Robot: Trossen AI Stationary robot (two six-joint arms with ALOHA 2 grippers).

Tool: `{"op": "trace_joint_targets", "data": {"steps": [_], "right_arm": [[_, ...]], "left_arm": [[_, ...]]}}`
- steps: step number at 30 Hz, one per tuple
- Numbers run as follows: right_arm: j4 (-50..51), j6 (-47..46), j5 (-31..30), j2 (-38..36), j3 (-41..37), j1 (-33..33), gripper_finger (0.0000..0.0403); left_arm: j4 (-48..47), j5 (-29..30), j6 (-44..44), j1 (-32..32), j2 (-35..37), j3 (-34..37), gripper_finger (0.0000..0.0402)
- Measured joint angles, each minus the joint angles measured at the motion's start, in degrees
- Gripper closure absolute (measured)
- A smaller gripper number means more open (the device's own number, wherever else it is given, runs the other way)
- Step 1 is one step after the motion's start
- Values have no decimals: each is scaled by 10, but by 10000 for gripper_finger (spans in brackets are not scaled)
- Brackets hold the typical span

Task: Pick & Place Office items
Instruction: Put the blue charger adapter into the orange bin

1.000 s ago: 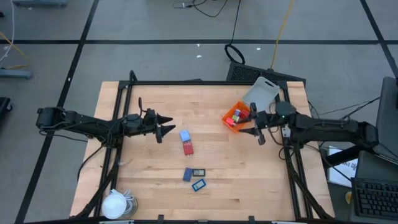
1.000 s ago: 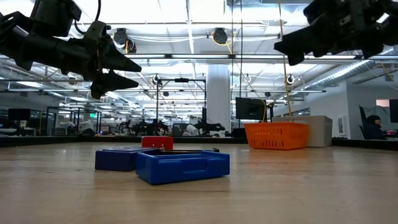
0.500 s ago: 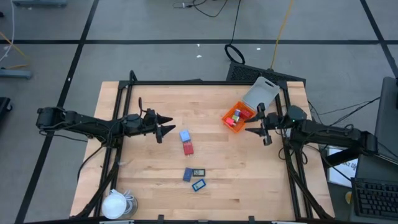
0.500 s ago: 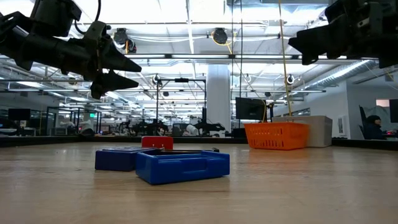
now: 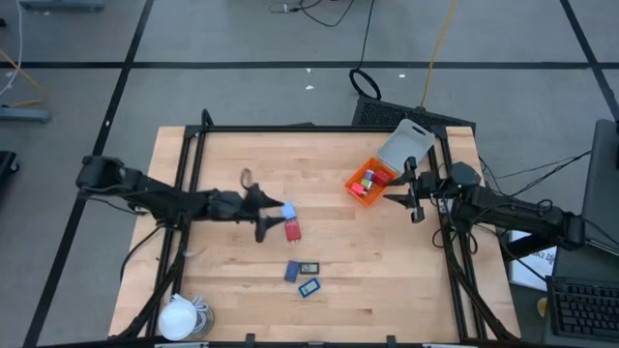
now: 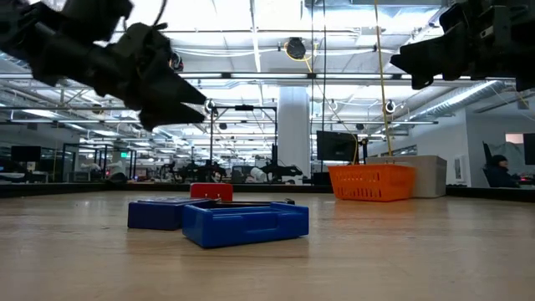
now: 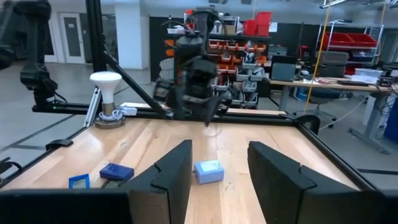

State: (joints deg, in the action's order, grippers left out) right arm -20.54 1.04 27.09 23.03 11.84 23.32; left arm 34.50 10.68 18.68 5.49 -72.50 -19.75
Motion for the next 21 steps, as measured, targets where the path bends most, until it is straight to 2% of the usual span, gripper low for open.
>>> {"op": "trace_joint_targets", "data": {"steps": [4,10,15,18,21], "right_arm": [[9,0,0,0,0,0,259],[21,0,0,0,0,0,259],[21,0,0,0,0,0,259],[21,0,0,0,0,0,259],[21,1,0,0,0,0,259]], "left_arm": [[-98,0,-48,19,-82,-77,151],[-201,32,-31,3,-180,-167,151],[-229,-31,2,-17,-212,-208,151],[-269,-82,48,-30,-213,-218,151],[-325,-105,64,-44,-212,-228,151]]}}
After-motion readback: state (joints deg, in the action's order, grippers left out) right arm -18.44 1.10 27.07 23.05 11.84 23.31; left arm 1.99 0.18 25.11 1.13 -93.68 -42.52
